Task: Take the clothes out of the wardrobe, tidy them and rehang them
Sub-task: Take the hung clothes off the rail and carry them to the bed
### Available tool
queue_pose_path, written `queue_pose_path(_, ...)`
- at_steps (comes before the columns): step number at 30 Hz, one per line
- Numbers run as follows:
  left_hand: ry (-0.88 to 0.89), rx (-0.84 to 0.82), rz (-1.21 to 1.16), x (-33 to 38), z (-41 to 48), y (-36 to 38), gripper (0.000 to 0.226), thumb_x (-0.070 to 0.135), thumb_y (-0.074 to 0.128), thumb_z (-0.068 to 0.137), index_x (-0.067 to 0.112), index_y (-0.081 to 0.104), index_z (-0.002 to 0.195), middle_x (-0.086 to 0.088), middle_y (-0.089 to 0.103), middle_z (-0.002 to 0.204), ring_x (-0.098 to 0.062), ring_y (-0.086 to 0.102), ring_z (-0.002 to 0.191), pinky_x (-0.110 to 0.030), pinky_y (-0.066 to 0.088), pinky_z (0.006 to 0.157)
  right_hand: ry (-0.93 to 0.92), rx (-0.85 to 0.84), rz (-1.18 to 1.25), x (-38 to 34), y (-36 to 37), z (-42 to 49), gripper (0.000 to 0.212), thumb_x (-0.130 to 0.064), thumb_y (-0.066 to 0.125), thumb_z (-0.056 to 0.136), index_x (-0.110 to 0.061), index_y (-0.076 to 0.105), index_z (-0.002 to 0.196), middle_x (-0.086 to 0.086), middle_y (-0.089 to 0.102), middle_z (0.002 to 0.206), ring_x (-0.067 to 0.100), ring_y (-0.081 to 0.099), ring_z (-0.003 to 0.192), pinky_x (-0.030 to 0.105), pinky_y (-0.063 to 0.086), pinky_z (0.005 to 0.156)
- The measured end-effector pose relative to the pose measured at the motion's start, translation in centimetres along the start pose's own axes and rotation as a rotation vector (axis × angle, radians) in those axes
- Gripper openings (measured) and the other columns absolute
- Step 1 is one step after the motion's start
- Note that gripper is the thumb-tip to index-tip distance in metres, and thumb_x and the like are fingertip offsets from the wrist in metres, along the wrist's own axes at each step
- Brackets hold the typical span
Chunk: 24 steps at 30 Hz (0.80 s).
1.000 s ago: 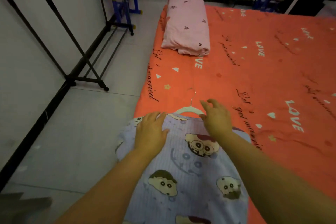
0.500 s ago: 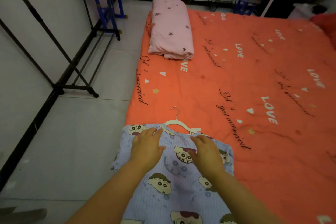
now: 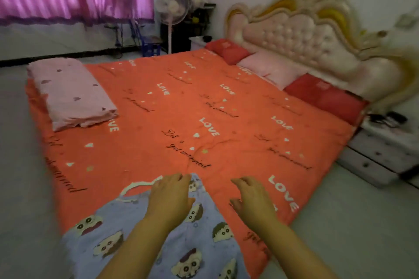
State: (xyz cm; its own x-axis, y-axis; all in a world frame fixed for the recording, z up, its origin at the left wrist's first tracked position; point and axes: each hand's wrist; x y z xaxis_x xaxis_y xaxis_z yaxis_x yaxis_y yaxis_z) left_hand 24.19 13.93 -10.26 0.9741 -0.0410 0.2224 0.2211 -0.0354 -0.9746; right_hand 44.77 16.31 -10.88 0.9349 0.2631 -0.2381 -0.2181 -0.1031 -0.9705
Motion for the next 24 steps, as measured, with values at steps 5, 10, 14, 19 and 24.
queue_pose_path(5,0.313,-0.078,0.071,9.8,-1.9,-1.1,0.049,0.046,0.046,0.093,0.022,0.036,0.135,0.002,0.045,0.130,-0.020,0.046,0.117,-0.033,0.038,0.094,0.296,0.050,-0.025,6.4,-4.5,-11.1,0.051,-0.036,0.054,0.090,-0.026,0.039,0.138,-0.001,0.037,0.140,0.018,0.038,0.128,0.026,0.032,0.103)
queue_pose_path(10,0.627,-0.132,0.121,22.6,-5.5,-0.7,0.050,0.047,0.047,0.090,0.025,0.038,0.134,0.002,0.046,0.131,-0.020,0.045,0.121,-0.032,0.037,0.094,0.625,0.166,-0.011,12.5,-8.5,-24.9,0.050,-0.036,0.054,0.091,-0.027,0.040,0.138,-0.002,0.039,0.138,0.018,0.040,0.126,0.028,0.034,0.104)
queue_pose_path(14,0.914,-0.162,0.164,34.5,-11.6,0.2,0.046,0.050,0.049,0.088,0.025,0.044,0.126,0.002,0.048,0.131,-0.023,0.046,0.120,-0.035,0.038,0.093,0.884,0.272,0.006,16.1,-10.5,-38.3,0.050,-0.036,0.053,0.093,-0.025,0.039,0.140,-0.003,0.039,0.139,0.017,0.040,0.125,0.026,0.033,0.104)
queue_pose_path(19,1.266,-0.206,0.135,49.8,-25.9,1.6,0.056,0.053,0.045,0.090,0.027,0.035,0.138,0.002,0.045,0.136,-0.020,0.047,0.120,-0.034,0.038,0.098,1.234,0.356,0.005,18.0,-12.1,-59.1,0.049,-0.037,0.052,0.093,-0.024,0.040,0.140,-0.001,0.039,0.137,0.018,0.040,0.124,0.026,0.034,0.102)
queue_pose_path(24,1.571,-0.293,0.133,60.1,-40.9,2.8,0.058,0.054,0.044,0.091,0.026,0.032,0.141,0.001,0.043,0.138,-0.020,0.046,0.122,-0.034,0.038,0.098,1.510,0.328,0.046,16.8,-11.9,-76.5,0.052,-0.039,0.052,0.092,-0.024,0.039,0.140,0.002,0.039,0.136,0.022,0.038,0.125,0.029,0.036,0.101)
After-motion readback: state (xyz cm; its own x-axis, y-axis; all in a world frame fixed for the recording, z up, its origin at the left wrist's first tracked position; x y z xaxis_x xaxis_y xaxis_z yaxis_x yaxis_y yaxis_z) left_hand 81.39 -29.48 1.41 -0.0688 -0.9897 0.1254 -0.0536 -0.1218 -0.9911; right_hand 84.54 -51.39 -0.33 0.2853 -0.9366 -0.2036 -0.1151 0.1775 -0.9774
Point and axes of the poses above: each hand's wrist, its own z-axis towards the middle knuckle, its own y-axis out of the palm, x = y × z
